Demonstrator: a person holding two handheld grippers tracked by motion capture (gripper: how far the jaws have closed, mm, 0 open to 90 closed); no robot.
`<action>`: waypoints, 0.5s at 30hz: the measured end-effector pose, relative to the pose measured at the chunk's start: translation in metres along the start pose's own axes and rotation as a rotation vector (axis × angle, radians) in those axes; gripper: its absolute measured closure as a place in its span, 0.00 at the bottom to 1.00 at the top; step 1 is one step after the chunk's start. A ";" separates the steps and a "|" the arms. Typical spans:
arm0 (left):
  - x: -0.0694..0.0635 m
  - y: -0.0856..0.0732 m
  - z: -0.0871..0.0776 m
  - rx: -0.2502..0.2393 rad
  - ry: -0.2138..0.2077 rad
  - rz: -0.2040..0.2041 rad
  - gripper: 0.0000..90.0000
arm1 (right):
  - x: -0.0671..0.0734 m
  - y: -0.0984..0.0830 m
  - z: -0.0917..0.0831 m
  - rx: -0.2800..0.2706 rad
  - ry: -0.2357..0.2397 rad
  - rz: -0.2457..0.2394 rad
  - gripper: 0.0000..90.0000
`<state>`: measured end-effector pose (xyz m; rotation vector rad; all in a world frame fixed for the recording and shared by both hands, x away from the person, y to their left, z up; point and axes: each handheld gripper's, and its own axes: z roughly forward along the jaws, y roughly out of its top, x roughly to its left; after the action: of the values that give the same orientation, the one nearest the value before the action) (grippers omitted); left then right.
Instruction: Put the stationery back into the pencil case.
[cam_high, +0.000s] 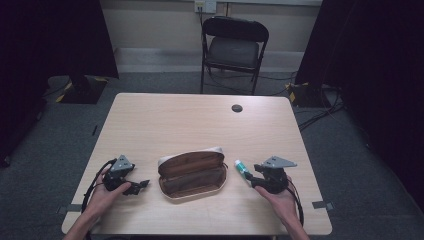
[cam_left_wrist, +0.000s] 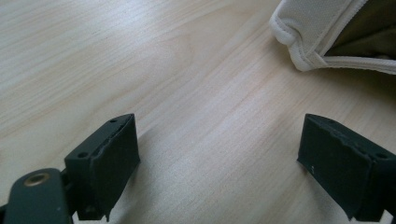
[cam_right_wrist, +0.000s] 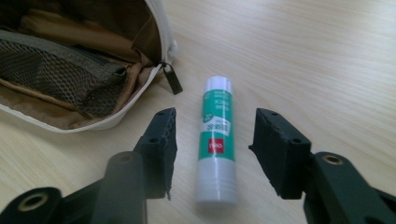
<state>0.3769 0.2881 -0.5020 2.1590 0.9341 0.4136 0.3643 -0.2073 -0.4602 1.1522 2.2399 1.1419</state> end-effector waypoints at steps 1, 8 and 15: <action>0.000 0.000 0.000 0.001 0.001 0.000 0.13 | 0.000 0.001 0.005 0.016 0.005 -0.007 0.57; 0.000 0.000 0.000 0.001 0.001 0.000 0.13 | 0.001 -0.003 0.024 0.066 0.014 -0.020 0.60; 0.000 0.000 0.000 0.001 0.001 0.000 0.13 | -0.002 -0.006 0.031 0.099 0.007 -0.011 0.62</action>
<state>0.3769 0.2882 -0.5020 2.1597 0.9349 0.4147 0.3822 -0.1951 -0.4837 1.1741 2.3286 1.0427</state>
